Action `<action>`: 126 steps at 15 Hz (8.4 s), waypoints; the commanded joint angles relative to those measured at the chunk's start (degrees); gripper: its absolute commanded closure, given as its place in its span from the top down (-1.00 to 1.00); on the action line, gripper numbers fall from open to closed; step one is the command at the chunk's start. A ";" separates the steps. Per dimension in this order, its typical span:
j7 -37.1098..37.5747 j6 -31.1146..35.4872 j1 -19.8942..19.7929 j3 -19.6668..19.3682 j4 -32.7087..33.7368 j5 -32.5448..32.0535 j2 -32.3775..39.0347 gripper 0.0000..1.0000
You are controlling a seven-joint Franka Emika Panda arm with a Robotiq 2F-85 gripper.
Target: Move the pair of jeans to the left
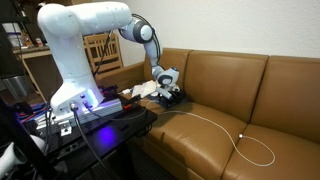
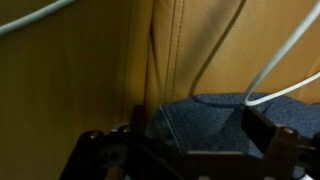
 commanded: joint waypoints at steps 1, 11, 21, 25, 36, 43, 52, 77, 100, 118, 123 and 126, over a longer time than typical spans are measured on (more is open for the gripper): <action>2.16 0.47 -1.87 1.82 -0.34 -4.01 0.00 1.00; -3.65 -7.21 -0.02 -0.22 0.55 7.31 -0.03 1.00; 0.97 -8.07 -1.00 2.06 1.11 10.10 -0.02 0.50; -0.44 -6.68 2.69 -0.66 1.60 15.10 -0.07 0.95; 16.45 10.64 8.04 -4.18 -1.22 -8.39 -0.01 -0.43; 23.76 12.10 10.62 -6.28 -1.28 -14.40 -0.06 -1.00; 4.11 7.29 -1.21 10.05 -5.39 -15.95 -4.57 -0.98; 13.02 -6.23 35.37 3.38 4.05 -34.53 -16.41 -0.98; 7.46 7.69 44.87 -2.19 24.83 -47.79 -6.38 -0.98; 17.01 18.98 46.61 -9.63 25.11 -48.38 -4.25 -0.90; 22.41 18.37 48.07 -12.55 26.51 -47.64 -3.28 -0.98; 29.39 23.13 50.06 -18.80 29.93 -48.85 -0.90 -0.98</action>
